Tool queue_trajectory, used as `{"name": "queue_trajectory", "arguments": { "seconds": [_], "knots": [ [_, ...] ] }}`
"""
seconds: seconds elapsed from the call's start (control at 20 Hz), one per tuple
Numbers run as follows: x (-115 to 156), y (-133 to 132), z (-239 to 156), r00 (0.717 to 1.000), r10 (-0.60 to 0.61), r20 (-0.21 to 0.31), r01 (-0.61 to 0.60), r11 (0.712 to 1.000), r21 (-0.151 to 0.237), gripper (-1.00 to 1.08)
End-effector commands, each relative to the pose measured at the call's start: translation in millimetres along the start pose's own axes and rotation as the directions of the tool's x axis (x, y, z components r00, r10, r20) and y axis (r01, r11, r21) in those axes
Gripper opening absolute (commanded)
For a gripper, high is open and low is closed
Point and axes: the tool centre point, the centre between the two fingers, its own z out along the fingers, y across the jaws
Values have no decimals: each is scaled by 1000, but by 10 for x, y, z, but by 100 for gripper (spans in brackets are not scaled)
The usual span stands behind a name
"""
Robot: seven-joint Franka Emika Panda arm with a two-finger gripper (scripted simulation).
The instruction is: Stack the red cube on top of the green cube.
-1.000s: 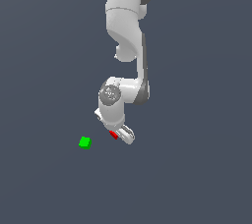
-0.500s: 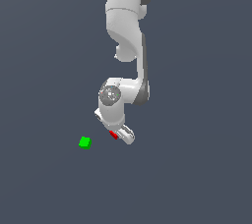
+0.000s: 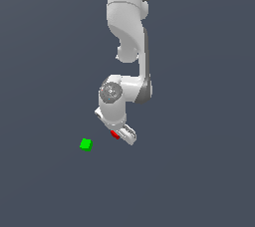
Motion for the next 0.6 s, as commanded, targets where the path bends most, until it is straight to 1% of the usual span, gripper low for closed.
{"name": "queue_trajectory", "arguments": {
  "seconds": [0.0,0.3,0.55],
  "knots": [
    [3,-1,-141,1000,0,-1,0,1000,1,-100],
    [-3,2,-567,1000,0,-1,0,1000,1,-100],
    [2,1,-780,1000,0,-1,0,1000,1,-100]
  ]
}}
